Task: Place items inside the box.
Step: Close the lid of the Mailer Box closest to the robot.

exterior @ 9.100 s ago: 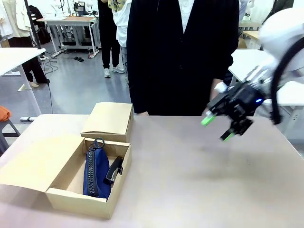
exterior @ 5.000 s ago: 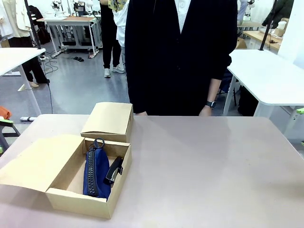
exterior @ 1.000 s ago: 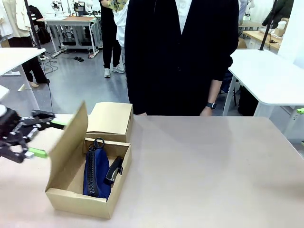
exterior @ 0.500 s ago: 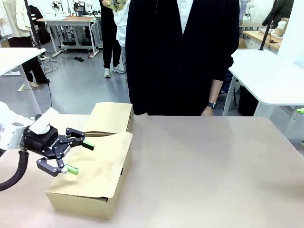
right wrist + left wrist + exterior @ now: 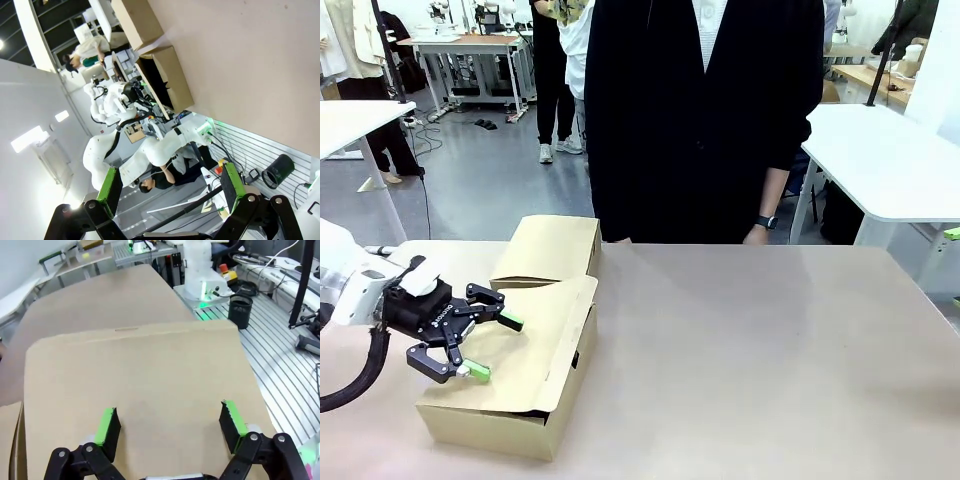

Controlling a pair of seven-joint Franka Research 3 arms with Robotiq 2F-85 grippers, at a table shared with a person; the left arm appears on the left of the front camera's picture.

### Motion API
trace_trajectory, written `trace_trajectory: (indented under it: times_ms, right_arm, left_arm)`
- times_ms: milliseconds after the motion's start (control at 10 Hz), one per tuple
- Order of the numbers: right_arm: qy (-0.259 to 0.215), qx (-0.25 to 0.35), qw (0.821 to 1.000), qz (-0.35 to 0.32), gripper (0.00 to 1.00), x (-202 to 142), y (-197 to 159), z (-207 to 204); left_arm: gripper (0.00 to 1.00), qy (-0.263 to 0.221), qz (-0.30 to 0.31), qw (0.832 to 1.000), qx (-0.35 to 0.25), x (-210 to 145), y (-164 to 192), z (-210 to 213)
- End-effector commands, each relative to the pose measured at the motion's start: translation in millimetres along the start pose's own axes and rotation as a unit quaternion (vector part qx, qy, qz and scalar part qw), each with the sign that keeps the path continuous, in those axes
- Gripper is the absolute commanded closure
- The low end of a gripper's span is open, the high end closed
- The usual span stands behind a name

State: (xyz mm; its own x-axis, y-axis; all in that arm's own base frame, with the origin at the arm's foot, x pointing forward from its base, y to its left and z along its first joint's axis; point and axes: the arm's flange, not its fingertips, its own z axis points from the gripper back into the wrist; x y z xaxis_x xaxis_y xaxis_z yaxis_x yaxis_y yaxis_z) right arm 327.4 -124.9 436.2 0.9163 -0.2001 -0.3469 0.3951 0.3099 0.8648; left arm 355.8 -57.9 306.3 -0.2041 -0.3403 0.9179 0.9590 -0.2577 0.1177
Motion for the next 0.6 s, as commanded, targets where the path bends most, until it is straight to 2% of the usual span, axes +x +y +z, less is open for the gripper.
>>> trace_trajectory:
  times_ms: [0,100,200,300,500]
  right_arm:
    - [-0.01,0.007,1.0,-0.01,0.0,-1,2,-1]
    - [-0.01,0.007,1.0,-0.01,0.0,-1,2,-1]
    - [-0.01,0.007,1.0,-0.01,0.0,-1,2,-1]
    - [-0.01,0.007,1.0,-0.01,0.0,-1,2,-1]
    - [-0.01,0.007,1.0,-0.01,0.0,-1,2,-1]
  left_arm:
    - [0.0,0.034,0.008,0.999,0.02,-25,-56,-21]
    - [0.0,0.052,0.019,0.998,0.017,-31,-54,-20]
    - [0.0,0.05,0.014,0.998,0.022,-30,-56,-17]
    - [0.0,0.039,0.005,0.999,0.031,-24,-55,-9]
    - [0.0,-0.018,0.004,0.999,0.051,-2,-57,16]
